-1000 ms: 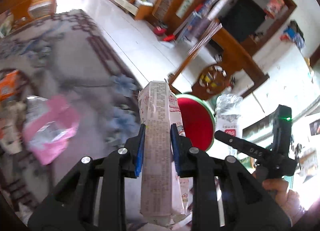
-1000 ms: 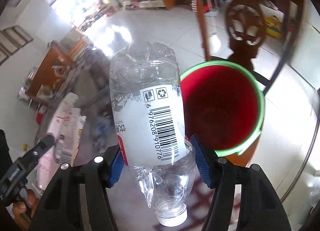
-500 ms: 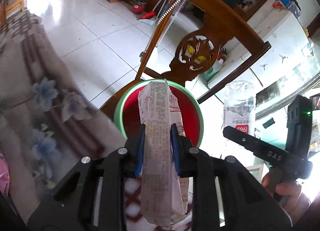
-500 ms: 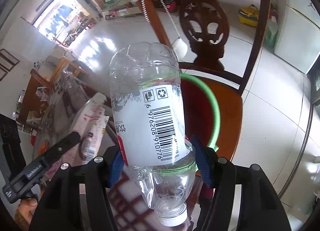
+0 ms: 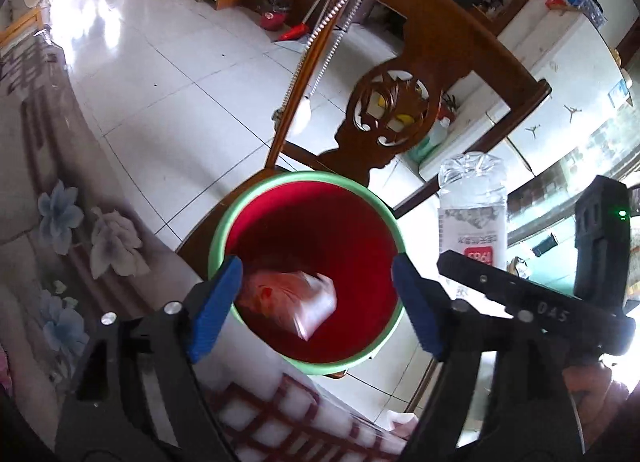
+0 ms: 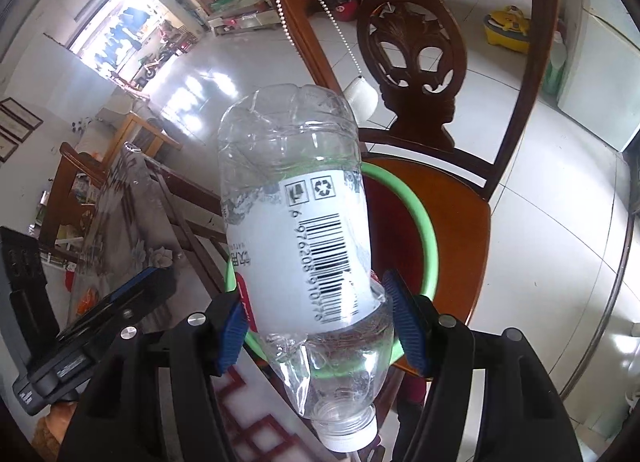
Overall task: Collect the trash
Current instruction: 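Open the right tool to drop the plastic bottle into the red bin, then grasp the white milk carton with the left tool while the right tool grasps the pink snack bag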
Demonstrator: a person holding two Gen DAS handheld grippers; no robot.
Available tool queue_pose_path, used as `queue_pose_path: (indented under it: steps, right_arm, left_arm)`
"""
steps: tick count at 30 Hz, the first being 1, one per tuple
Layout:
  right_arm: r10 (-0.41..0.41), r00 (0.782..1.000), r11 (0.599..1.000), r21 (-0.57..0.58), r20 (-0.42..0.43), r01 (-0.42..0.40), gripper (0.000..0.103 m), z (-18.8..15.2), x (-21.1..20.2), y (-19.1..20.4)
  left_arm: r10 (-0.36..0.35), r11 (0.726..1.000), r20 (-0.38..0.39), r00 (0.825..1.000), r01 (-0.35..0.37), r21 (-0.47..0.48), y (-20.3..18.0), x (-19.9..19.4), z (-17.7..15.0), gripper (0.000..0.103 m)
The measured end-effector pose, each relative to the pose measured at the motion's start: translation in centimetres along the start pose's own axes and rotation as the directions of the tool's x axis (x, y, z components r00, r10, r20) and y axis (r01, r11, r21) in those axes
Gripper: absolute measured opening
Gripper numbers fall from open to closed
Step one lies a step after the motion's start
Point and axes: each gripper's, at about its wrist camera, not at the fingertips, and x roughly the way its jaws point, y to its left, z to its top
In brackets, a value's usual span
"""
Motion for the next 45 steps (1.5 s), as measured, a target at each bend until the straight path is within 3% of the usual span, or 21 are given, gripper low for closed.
queue_pose_path:
  steps: [4, 13, 21, 28, 32, 35, 40, 42, 45]
  right_arm:
    - [0.015, 1.000, 0.999, 0.031, 0.011, -0.015, 0.079, 0.3, 0.4, 0.1]
    - [0.019, 0.999, 0.999, 0.035, 0.039, -0.020, 0.080, -0.6, -0.8, 1.7]
    - [0.053, 0.996, 0.992, -0.115, 0.073, -0.044, 0.080, -3.2, -2.1, 9.2]
    - [0.094, 0.996, 0.967, -0.239, 0.009, -0.089, 0.080, -7.0, -0.8, 16.1]
    - [0.116, 0.993, 0.946, -0.302, -0.028, -0.119, 0.080, -9.6, 0.1, 20.3]
    - [0.131, 0.990, 0.930, -0.338, -0.055, -0.142, 0.080, -11.3, 0.8, 22.9]
    - [0.146, 0.983, 0.901, -0.396, -0.108, -0.178, 0.080, -14.5, 2.0, 26.5]
    - [0.149, 0.981, 0.889, -0.416, -0.125, -0.189, 0.080, -15.7, 2.3, 27.9]
    - [0.151, 0.980, 0.872, -0.449, -0.133, -0.195, 0.080, -16.9, 2.3, 29.3]
  left_arm:
    - [0.006, 0.999, 0.026, 1.000, -0.005, -0.046, 1.3, -1.7, -0.1, 0.076]
    - [0.020, 0.991, 0.075, 0.997, -0.009, -0.132, 4.4, -6.4, -2.5, 0.076]
    - [0.072, 0.989, 0.174, 0.982, -0.047, -0.143, 6.6, -13.5, -6.0, 0.076]
    - [0.210, 0.958, 0.225, 0.952, -0.154, -0.242, 12.0, -20.5, -11.6, 0.079]
    - [0.346, 0.897, 0.214, 0.913, -0.256, -0.359, 17.3, -24.8, -15.4, 0.079]
    - [0.463, 0.822, 0.192, 0.866, -0.337, -0.459, 22.1, -28.6, -17.9, 0.079]
    - [0.607, 0.706, 0.117, 0.786, -0.466, -0.534, 28.4, -32.7, -20.1, 0.079]
    - [0.629, 0.668, 0.077, 0.774, -0.487, -0.563, 31.2, -33.4, -20.6, 0.079]
    - [0.623, 0.636, 0.015, 0.782, -0.494, -0.593, 34.8, -33.0, -21.2, 0.079]
